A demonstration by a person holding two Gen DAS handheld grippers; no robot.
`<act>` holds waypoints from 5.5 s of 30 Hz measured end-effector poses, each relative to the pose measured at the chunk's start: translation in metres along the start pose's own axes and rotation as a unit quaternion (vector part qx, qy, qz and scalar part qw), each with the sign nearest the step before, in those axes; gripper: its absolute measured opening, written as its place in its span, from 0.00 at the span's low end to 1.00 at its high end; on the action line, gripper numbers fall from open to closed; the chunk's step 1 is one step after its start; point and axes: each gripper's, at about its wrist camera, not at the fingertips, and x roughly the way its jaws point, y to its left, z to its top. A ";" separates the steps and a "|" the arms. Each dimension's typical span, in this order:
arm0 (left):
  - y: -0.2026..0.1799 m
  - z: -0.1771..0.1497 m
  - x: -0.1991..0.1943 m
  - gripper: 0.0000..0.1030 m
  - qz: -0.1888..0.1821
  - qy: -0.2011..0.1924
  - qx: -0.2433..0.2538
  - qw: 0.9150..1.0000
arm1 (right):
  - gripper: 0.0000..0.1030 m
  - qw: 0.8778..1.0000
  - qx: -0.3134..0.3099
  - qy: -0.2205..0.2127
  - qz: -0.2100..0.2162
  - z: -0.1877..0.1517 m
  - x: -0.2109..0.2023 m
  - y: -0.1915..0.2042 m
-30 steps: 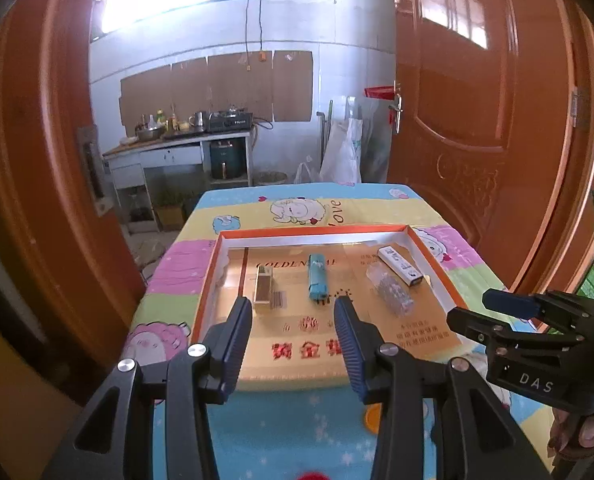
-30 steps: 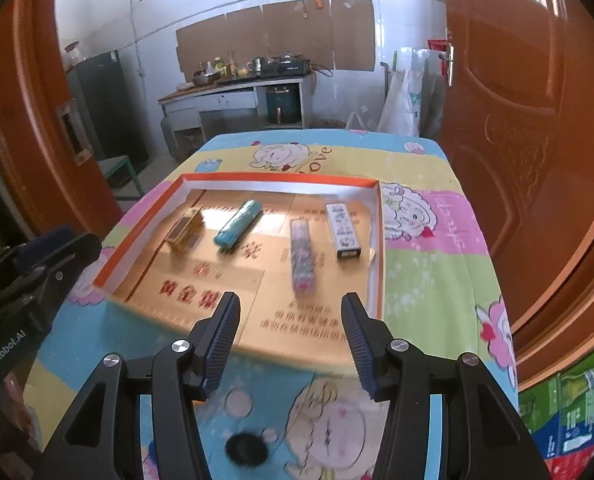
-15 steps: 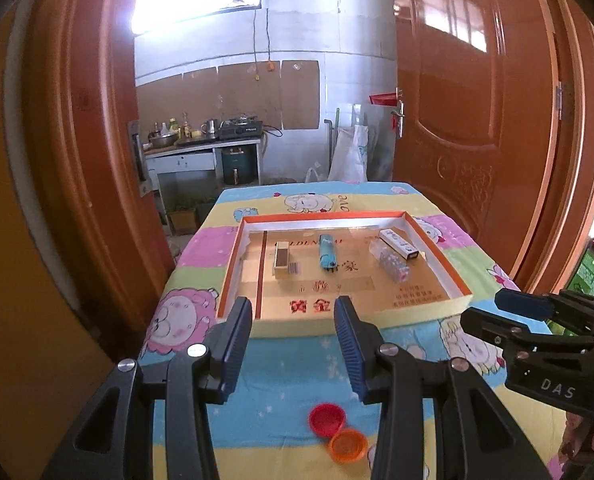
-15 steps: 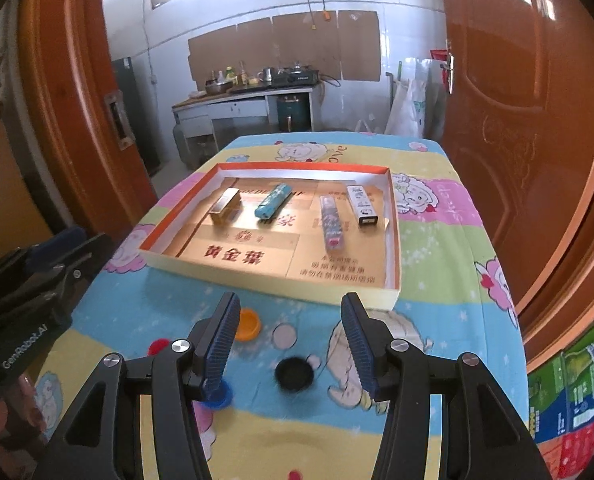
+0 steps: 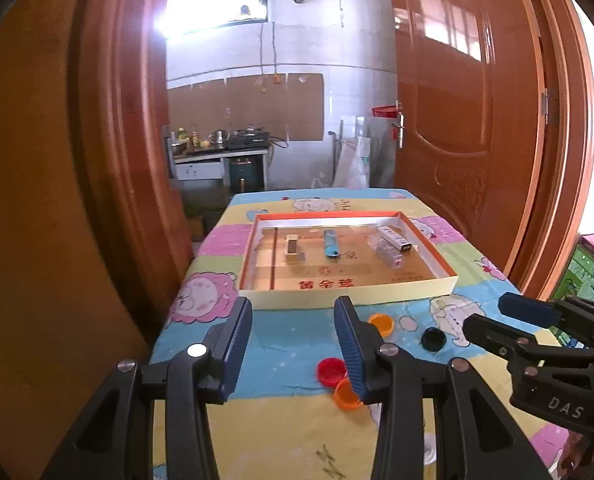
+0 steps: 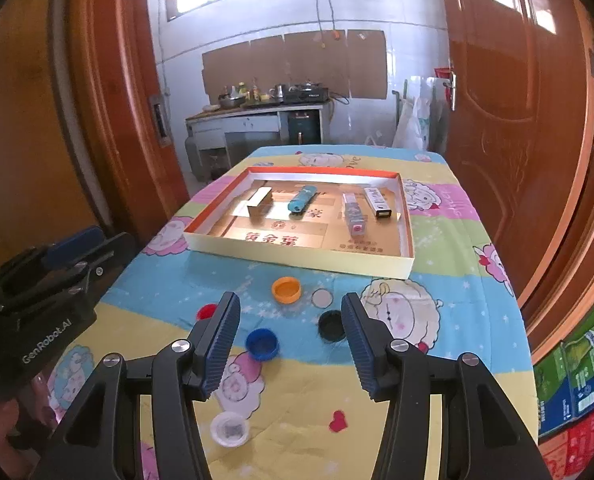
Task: Organize rigid objects
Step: 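Lift both open tools away from the box lid back over the table, then move both open tools down toward the bottle caps on the cloth, then grasp the orange cap with the left tool while the right tool grasps the black cap, then carry the orange cap and black cap over into the box lid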
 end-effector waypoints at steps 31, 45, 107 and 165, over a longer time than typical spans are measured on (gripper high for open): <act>0.008 -0.056 -0.027 0.42 -0.013 0.011 -0.013 1.000 | 0.53 0.996 -0.004 -0.026 -0.081 -0.060 -0.023 0.034; 0.008 -0.058 -0.026 0.42 -0.006 0.014 -0.011 1.000 | 0.53 0.997 0.004 -0.022 -0.078 -0.065 -0.019 0.032; -0.004 -0.060 0.061 0.30 -0.114 0.139 -0.014 0.984 | 0.55 0.994 -0.004 0.104 -0.035 -0.039 0.080 -0.034; 0.005 0.060 0.082 0.30 -0.041 0.032 0.006 0.999 | 0.29 0.998 -0.052 0.013 -0.031 0.059 0.070 -0.027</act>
